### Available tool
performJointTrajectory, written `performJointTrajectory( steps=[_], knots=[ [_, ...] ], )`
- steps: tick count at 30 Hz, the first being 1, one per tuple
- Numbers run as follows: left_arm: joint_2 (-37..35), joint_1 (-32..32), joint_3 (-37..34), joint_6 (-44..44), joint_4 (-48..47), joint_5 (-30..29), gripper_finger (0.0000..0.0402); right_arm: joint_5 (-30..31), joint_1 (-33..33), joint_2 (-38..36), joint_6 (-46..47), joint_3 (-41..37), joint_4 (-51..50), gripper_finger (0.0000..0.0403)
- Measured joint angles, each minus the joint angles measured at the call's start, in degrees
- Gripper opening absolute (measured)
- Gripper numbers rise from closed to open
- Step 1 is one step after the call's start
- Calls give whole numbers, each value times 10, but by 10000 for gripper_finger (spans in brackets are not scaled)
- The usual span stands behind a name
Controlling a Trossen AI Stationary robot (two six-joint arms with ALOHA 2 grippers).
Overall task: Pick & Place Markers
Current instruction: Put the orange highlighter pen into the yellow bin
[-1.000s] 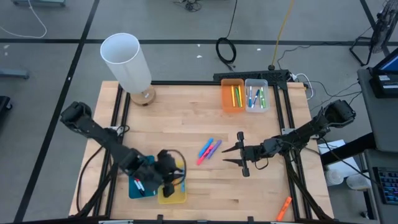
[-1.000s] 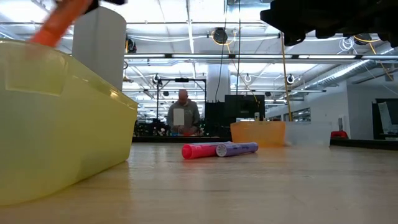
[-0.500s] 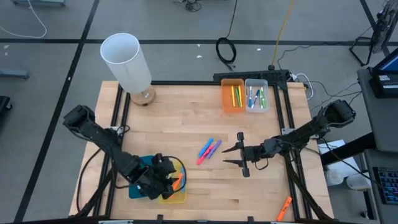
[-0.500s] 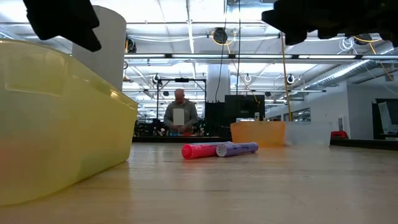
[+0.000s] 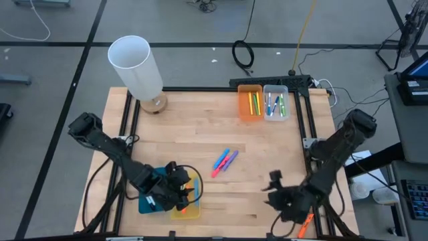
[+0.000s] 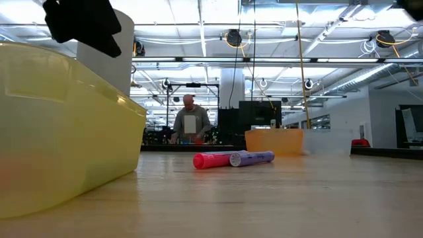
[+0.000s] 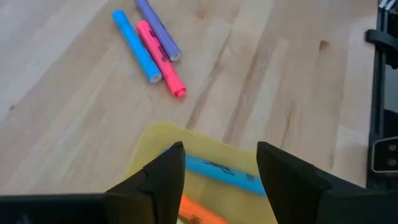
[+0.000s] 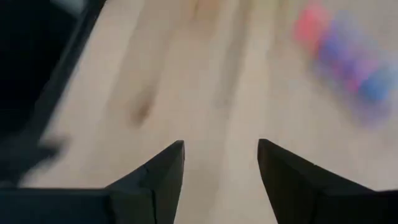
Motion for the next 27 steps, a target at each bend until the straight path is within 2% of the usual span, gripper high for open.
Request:
performJointTrajectory(
  steps=[2,4,7,13,16,20,24,27],
  knots=[
    [0,7,0,10,0,-2,200,-104,15,4,124,15,-44,186],
    [0,15,0,16,0,-3,201,-204,25,3,246,17,-38,178],
    [0,28,0,23,0,-3,204,-303,43,3,385,15,-43,164],
    [0,50,0,48,0,25,199,-347,102,4,601,-45,24,139],
    [0,56,0,80,0,27,199,-401,132,3,695,-94,97,129],
    [0,65,0,127,0,27,204,-408,158,11,787,-157,235,98],
    [0,76,0,170,0,28,201,-489,164,39,855,-181,322,41],
    [0,88,0,193,0,29,196,-559,161,60,890,-181,325,7]
  ],
)
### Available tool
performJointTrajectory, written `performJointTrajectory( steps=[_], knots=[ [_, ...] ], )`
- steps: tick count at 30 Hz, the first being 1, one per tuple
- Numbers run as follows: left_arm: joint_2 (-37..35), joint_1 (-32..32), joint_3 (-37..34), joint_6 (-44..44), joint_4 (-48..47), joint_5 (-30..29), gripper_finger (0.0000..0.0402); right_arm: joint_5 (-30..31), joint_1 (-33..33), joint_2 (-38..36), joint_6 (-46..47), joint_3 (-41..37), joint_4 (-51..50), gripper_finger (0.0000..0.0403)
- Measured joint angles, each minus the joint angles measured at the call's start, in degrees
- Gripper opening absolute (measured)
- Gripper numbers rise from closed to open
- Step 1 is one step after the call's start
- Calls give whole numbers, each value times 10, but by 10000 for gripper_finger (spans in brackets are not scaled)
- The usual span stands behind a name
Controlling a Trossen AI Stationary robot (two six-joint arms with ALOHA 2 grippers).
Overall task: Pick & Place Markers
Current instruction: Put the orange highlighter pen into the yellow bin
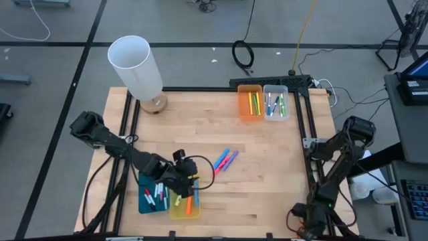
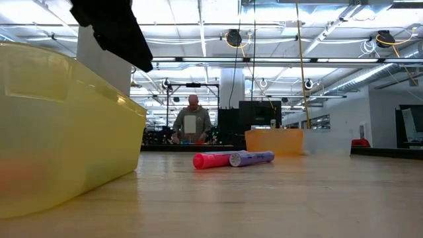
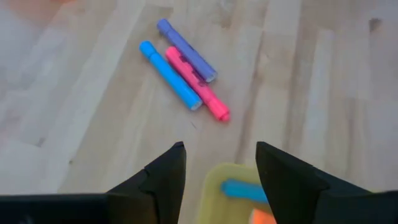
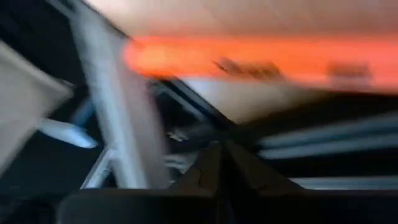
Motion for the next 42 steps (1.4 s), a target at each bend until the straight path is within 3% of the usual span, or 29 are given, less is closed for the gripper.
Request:
performJointTrajectory(
  steps=[11,21,28,42],
  knots=[
    [0,16,0,12,0,20,192,74,-17,35,-65,1,-68,4],
    [0,16,0,7,1,19,187,95,-71,35,-211,1,-84,1],
    [0,16,0,-17,1,18,186,156,-107,35,-331,2,-93,1],
    [0,34,0,26,61,14,186,270,-202,35,-570,1,-111,1]
  ],
)
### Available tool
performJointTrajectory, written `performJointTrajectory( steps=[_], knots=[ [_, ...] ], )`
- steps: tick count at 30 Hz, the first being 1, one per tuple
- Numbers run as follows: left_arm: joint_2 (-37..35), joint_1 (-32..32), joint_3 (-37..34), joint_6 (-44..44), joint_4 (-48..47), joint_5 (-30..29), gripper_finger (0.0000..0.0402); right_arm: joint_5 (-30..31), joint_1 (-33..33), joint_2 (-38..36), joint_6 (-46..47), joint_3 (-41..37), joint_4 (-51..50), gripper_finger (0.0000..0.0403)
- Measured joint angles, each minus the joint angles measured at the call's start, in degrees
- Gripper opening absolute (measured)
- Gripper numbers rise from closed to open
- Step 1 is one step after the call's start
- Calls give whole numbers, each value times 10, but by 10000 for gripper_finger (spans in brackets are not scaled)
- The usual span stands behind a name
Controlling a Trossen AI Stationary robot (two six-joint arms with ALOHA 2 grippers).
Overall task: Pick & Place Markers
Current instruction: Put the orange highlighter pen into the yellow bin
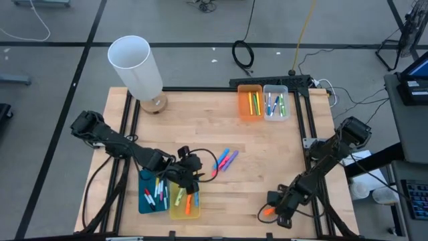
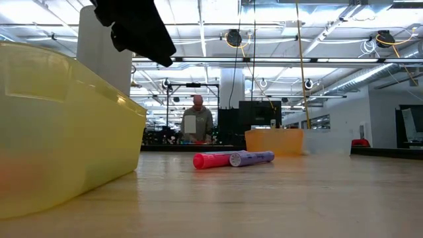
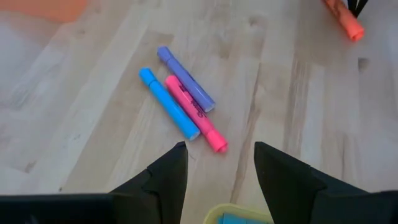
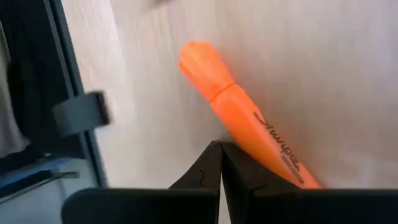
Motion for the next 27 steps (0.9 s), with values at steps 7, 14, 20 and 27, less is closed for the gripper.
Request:
performJointTrajectory(
  steps=[7,14,20,27],
  knots=[
    [0,1,0,-13,1,0,186,90,-33,1,-185,0,7,1],
    [0,1,0,-13,3,0,186,175,-68,2,-365,-2,53,1],
    [0,1,0,-13,4,0,186,215,-90,-2,-529,18,97,0],
    [0,-4,0,-24,14,0,186,282,-102,-46,-556,112,-103,24]
  ],
)
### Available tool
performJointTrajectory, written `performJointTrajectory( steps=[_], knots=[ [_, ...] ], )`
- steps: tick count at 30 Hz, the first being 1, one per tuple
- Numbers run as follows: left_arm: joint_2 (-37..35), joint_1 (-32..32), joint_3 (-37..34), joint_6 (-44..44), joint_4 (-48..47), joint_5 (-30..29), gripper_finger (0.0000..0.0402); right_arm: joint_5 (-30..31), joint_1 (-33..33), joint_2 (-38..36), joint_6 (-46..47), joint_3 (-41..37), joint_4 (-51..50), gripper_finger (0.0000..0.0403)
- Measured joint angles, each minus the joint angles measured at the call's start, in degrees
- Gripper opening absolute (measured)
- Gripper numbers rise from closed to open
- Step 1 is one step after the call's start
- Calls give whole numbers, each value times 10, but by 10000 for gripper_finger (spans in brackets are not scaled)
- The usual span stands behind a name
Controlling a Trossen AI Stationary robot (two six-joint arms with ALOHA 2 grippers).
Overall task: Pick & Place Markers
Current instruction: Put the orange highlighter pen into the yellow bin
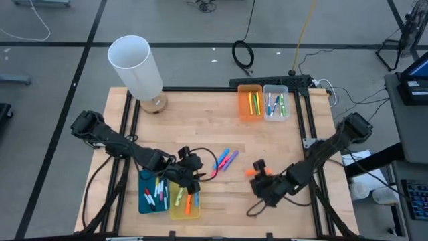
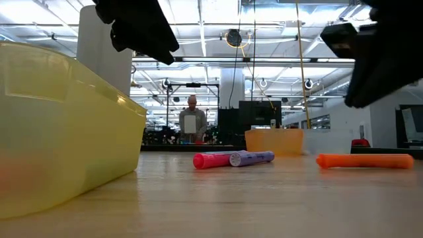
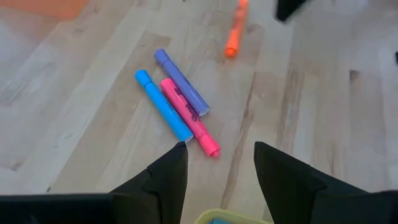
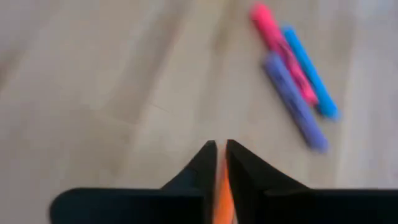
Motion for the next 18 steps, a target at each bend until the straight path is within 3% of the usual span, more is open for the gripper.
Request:
performJointTrajectory(
  steps=[5,8,13,18],
  knots=[
    [0,-6,0,7,6,0,186,-5,-60,-45,71,-4,-167,105],
    [0,-4,0,28,28,-1,186,-47,-126,-67,66,-36,-184,164],
    [0,-1,0,62,56,0,186,-101,-221,-90,-32,-118,-56,229],
    [0,-1,0,60,59,0,186,-184,-300,-90,-81,-202,126,230]
  ],
)
